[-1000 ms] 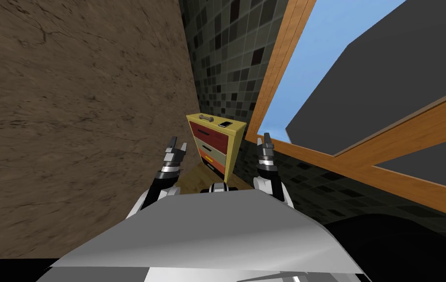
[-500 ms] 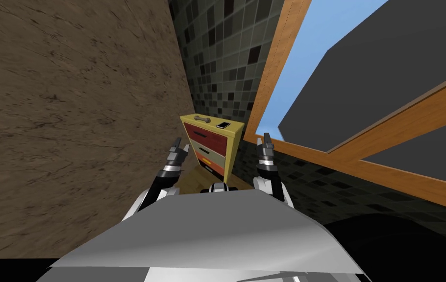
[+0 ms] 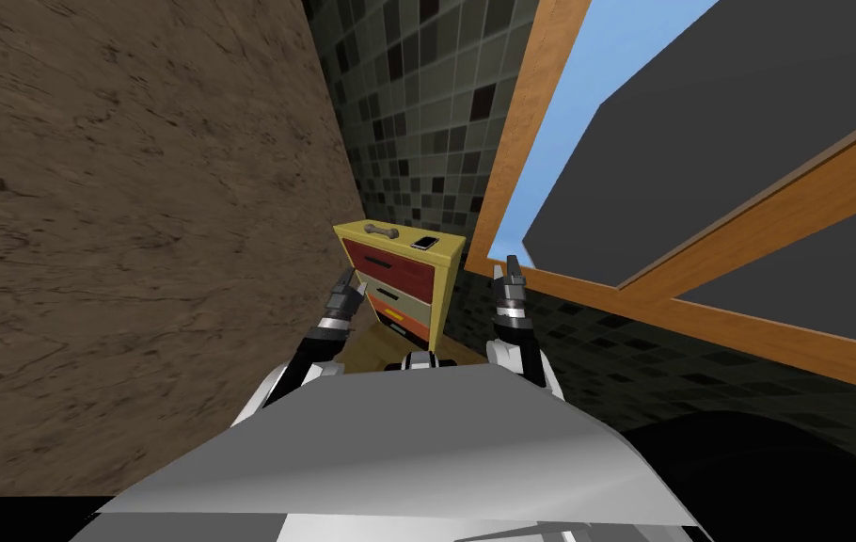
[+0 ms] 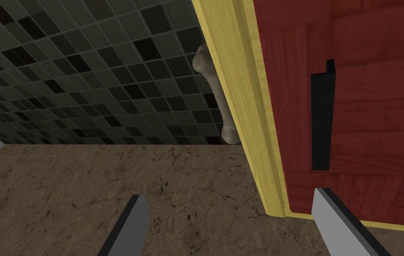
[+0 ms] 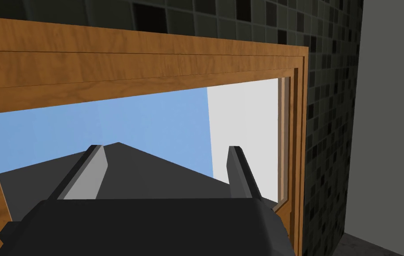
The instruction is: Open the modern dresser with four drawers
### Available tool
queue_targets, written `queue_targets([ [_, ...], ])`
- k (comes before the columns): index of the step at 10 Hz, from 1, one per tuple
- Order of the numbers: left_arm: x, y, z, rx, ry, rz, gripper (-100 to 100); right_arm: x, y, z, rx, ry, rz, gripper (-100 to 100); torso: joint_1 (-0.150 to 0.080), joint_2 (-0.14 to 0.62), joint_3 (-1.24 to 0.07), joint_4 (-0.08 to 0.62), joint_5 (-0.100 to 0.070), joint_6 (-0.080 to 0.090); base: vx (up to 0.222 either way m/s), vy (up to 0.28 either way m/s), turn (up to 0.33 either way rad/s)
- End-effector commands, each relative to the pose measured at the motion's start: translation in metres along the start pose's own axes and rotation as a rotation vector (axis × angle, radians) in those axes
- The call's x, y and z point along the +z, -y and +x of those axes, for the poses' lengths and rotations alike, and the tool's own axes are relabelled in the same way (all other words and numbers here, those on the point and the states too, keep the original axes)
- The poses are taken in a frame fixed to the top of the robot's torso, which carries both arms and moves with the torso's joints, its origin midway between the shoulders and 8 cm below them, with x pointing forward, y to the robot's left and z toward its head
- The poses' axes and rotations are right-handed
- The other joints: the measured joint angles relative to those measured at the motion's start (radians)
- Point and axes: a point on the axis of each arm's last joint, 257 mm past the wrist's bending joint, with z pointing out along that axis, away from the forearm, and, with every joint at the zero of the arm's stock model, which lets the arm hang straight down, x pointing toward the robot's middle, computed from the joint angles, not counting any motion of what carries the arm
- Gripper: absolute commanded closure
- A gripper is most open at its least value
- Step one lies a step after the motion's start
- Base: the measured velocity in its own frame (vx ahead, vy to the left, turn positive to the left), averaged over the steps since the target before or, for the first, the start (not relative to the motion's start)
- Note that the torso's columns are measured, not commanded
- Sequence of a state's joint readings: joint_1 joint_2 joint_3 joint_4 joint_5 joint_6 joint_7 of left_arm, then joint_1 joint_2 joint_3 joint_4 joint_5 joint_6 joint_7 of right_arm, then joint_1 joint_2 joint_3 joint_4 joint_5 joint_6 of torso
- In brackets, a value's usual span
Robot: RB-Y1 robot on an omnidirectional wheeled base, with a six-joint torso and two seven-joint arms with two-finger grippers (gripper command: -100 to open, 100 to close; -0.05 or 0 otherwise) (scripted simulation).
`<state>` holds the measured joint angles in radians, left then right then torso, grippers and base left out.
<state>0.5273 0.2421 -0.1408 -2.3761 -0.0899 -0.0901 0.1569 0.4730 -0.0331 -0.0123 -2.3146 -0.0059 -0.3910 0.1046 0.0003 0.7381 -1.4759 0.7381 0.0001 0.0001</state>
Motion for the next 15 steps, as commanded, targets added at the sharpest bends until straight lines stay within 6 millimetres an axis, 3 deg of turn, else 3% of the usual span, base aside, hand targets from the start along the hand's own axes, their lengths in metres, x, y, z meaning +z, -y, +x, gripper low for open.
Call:
queue_targets([
  [1, -0.002, -0.021, 0.004, -0.006, -0.009, -0.088, -100, 0.0, 0.0, 0.0, 0.0, 0.0, 0.0, 0, 0.0, -0.001, -0.001, 0.0, 0.0, 0.0, 0.067, 0.072, -0.178],
  [10, -0.026, -0.086, 0.012, 0.008, -0.041, -0.36, -100, 0.0, 0.0, 0.0, 0.0, 0.0, 0.0, 0, 0.001, -0.001, -0.001, 0.0, 0.0, 0.0, 0.055, 0.064, -0.173],
  [15, -0.04, -0.099, 0.016, 0.037, -0.067, -0.46, -100, 0.0, 0.0, 0.0, 0.0, 0.0, 0.0, 0, 0.0, 0.001, 0.001, 0.0, 0.0, 0.0, 0.044, 0.064, -0.147],
])
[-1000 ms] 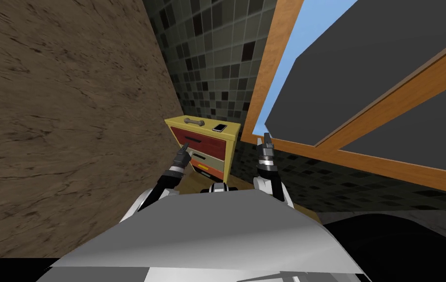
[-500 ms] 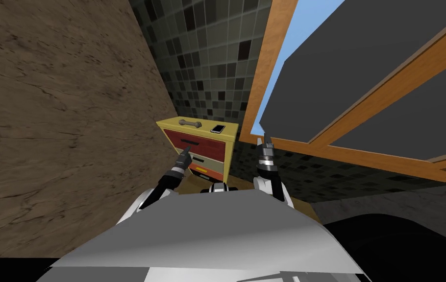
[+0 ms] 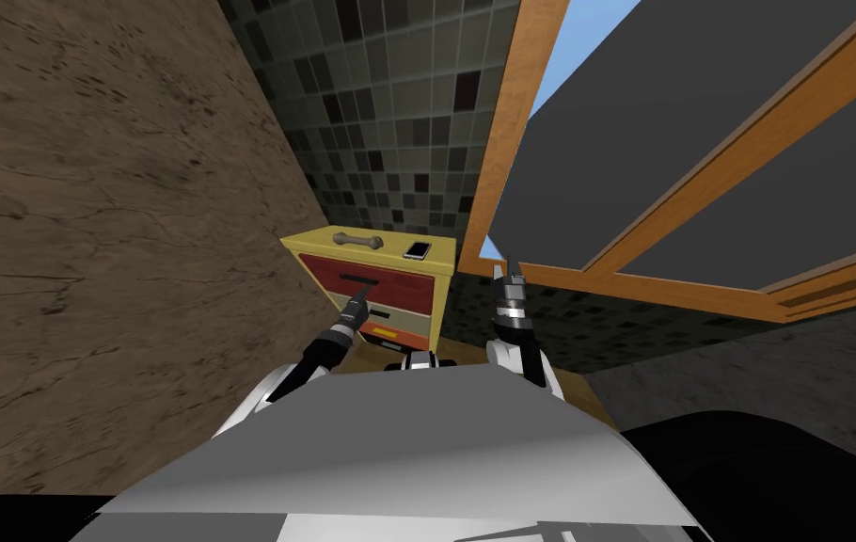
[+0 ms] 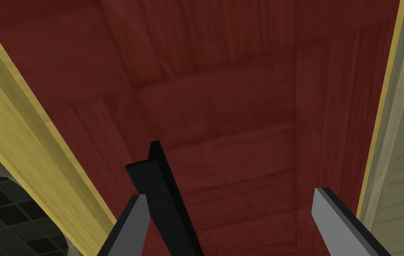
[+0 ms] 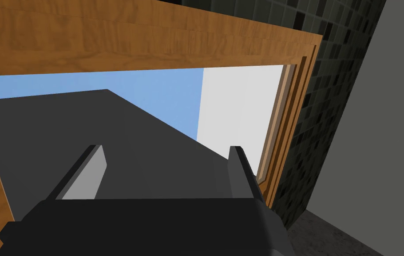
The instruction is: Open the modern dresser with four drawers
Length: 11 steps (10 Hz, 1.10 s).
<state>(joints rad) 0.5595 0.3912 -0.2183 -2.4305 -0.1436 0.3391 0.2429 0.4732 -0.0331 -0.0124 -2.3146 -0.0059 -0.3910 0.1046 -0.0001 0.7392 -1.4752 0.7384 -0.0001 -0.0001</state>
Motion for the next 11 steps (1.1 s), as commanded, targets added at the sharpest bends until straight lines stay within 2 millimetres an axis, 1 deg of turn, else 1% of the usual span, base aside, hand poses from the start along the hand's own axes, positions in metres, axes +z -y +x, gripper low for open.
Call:
queue_targets([
  [1, -0.005, -0.002, 0.002, 0.017, -0.011, -0.034, -100, 0.0, 0.0, 0.0, 0.0, 0.0, 0.0, 0, 0.0, -0.001, -0.001, 0.0, 0.0, 0.0, 0.04, 0.054, -0.119],
  [4, -0.011, 0.011, 0.006, 0.034, -0.027, -0.032, -100, 0.0, 0.0, 0.0, 0.0, 0.0, 0.0, 0, 0.0, -0.001, 0.0, 0.0, 0.0, 0.0, 0.023, 0.042, -0.082],
  [7, -0.017, 0.035, 0.011, 0.043, -0.042, 0.003, -100, 0.0, 0.0, 0.0, 0.0, 0.0, 0.0, 0, -0.001, -0.001, -0.001, 0.0, 0.0, 0.0, 0.012, 0.021, -0.046],
  [8, -0.015, 0.029, 0.01, 0.042, -0.039, -0.005, -100, 0.0, 0.0, 0.0, 0.0, 0.0, 0.0, 0, 0.0, -0.001, -0.001, 0.0, 0.0, 0.0, 0.002, 0.005, -0.002],
  [10, -0.016, 0.031, 0.009, 0.042, -0.038, -0.004, -100, 0.0, 0.0, 0.0, 0.0, 0.0, 0.0, 0, -0.001, -0.003, -0.002, -0.001, 0.0, 0.0, 0.029, -0.002, -0.022],
  [11, -0.016, 0.031, 0.009, 0.042, -0.037, -0.004, 100, 0.0, 0.0, 0.0, 0.0, 0.0, 0.0, 0, 0.0, -0.001, -0.001, 0.0, 0.0, 0.0, 0.0, 0.0, 0.0],
])
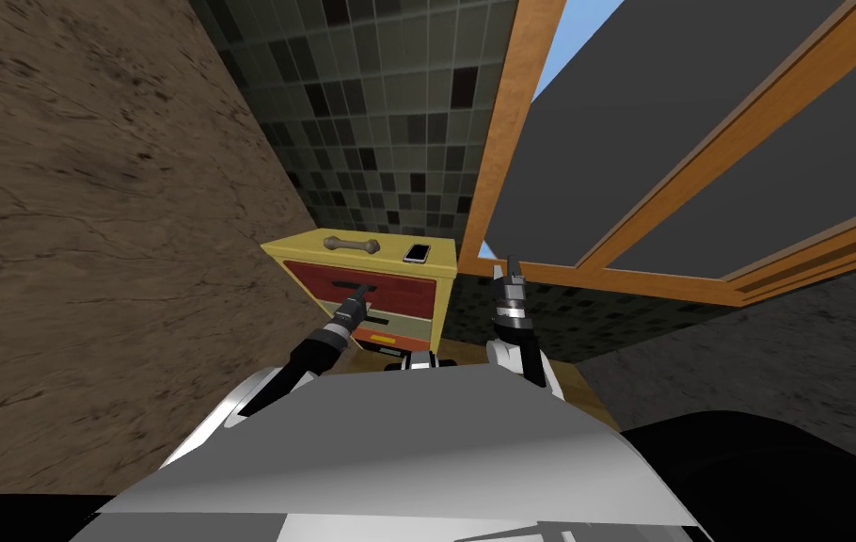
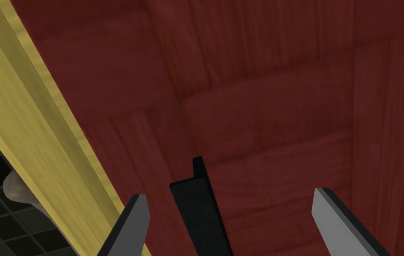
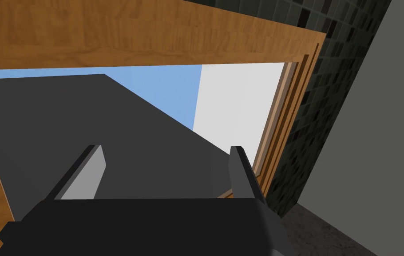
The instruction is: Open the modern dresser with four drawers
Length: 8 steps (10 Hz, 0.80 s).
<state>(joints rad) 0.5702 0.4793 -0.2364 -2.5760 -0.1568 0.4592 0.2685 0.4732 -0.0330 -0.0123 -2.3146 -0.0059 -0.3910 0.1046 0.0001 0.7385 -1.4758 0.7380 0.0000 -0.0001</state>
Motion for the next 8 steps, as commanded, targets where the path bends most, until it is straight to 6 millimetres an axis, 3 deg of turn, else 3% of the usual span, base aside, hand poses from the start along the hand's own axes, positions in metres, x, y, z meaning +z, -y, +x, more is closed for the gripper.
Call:
queue_targets([
  [1, -0.003, 0.003, 0.002, 0.001, -0.007, 0.003, 100, 0.0, 0.0, 0.0, 0.0, 0.0, 0.0, 0, 0.0, 0.0, 0.001, 0.0, 0.0, 0.0, -0.113, 0.03, 0.045],
  [5, -0.005, 0.005, 0.004, 0.002, -0.013, 0.004, 100, 0.0, 0.0, 0.0, 0.0, 0.0, 0.0, 0, -0.002, 0.002, 0.001, 0.001, 0.0, 0.0, -0.169, 0.039, 0.027],
  [6, -0.002, -0.01, 0.002, 0.004, -0.008, -0.026, -100, 0.0, 0.0, 0.0, 0.0, 0.0, 0.0, 0, -0.002, -0.006, -0.003, -0.001, -0.001, 0.0, -0.021, 0.004, -0.005],
  [8, 0.002, -0.028, -0.002, 0.007, -0.001, -0.061, -100, 0.0, 0.0, 0.0, 0.0, 0.0, 0.0, 0, -0.001, -0.007, -0.005, -0.002, 0.0, 0.0, 0.011, -0.001, -0.002],
])
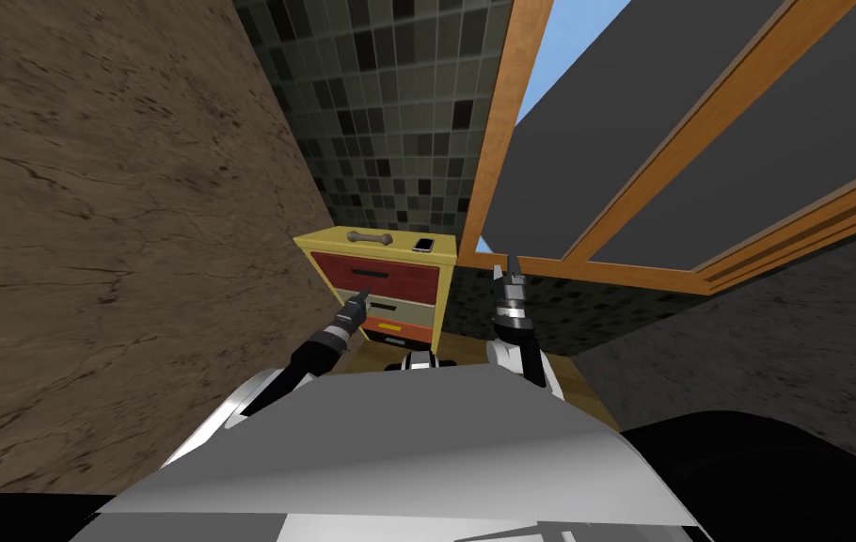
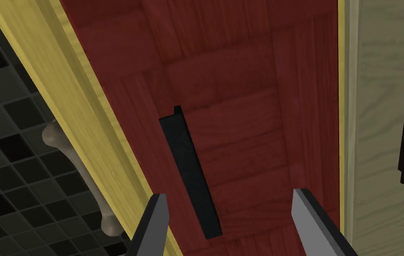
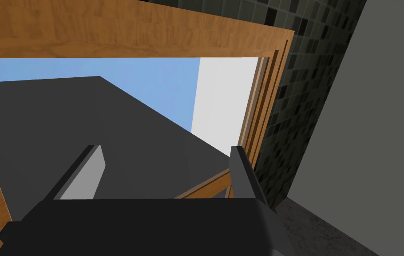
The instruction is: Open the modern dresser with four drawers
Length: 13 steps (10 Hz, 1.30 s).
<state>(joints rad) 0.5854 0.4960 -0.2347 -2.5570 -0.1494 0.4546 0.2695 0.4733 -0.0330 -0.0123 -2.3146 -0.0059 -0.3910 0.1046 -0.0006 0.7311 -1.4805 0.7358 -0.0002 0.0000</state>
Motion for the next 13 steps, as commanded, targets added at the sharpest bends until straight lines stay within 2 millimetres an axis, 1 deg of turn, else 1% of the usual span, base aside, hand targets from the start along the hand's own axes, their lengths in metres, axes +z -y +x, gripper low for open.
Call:
queue_targets([
  [1, 0.008, -0.025, -0.005, 0.002, 0.012, -0.049, -100, 0.0, 0.0, 0.0, 0.0, 0.0, 0.0, 0, 0.0, 0.003, 0.002, 0.001, 0.0, 0.0, 0.029, 0.001, -0.01],
  [3, 0.013, -0.033, -0.01, 0.003, 0.021, -0.064, -100, 0.0, 0.0, 0.0, 0.0, 0.0, 0.0, 0, 0.001, 0.008, 0.005, 0.002, 0.0, 0.0, 0.026, 0.004, -0.011],
  [4, 0.019, -0.031, -0.016, 0.002, 0.029, -0.063, -100, 0.0, 0.0, 0.0, 0.0, 0.0, 0.0, 0, 0.001, 0.008, 0.005, 0.003, 0.0, 0.0, 0.05, 0.002, -0.035],
  [5, 0.02, -0.021, -0.018, 0.001, 0.032, -0.046, -100, 0.0, 0.0, 0.0, 0.0, 0.0, 0.0, 0, 0.0, 0.006, 0.004, 0.002, 0.0, 0.0, 0.061, 0.007, -0.038],
  [6, 0.023, -0.018, -0.022, 0.0, 0.036, -0.045, -100, 0.0, 0.0, 0.0, 0.0, 0.0, 0.0, 0, 0.001, 0.006, 0.004, 0.002, 0.0, 0.0, 0.067, 0.007, -0.037],
  [7, 0.026, -0.026, -0.027, 0.0, 0.043, -0.068, -100, 0.0, 0.0, 0.0, 0.0, 0.0, 0.0, 0, 0.001, 0.006, 0.004, 0.002, 0.0, 0.0, 0.078, 0.005, -0.038],
  [8, 0.027, -0.027, -0.03, 0.0, 0.047, -0.076, -100, 0.0, 0.0, 0.0, 0.0, 0.0, 0.0, 0, 0.001, 0.006, 0.004, 0.002, 0.0, 0.0, 0.071, 0.006, -0.035],
  [9, 0.027, -0.022, -0.032, 0.0, 0.047, -0.074, -100, 0.0, 0.0, 0.0, 0.0, 0.0, 0.0, 0, 0.001, 0.007, 0.004, 0.002, 0.0, 0.0, 0.07, 0.004, -0.035],
  [10, 0.025, -0.01, -0.031, 0.0, 0.043, -0.059, -100, 0.0, 0.0, 0.0, 0.0, 0.0, 0.0, 0, 0.0, 0.007, 0.005, 0.002, 0.0, 0.0, 0.061, 0.003, -0.016],
  [13, 0.019, 0.014, -0.026, -0.002, 0.032, -0.018, -100, 0.0, 0.0, 0.0, 0.0, 0.0, 0.0, 0, 0.0, 0.005, 0.003, 0.003, -0.001, 0.001, 0.019, 0.007, -0.012],
])
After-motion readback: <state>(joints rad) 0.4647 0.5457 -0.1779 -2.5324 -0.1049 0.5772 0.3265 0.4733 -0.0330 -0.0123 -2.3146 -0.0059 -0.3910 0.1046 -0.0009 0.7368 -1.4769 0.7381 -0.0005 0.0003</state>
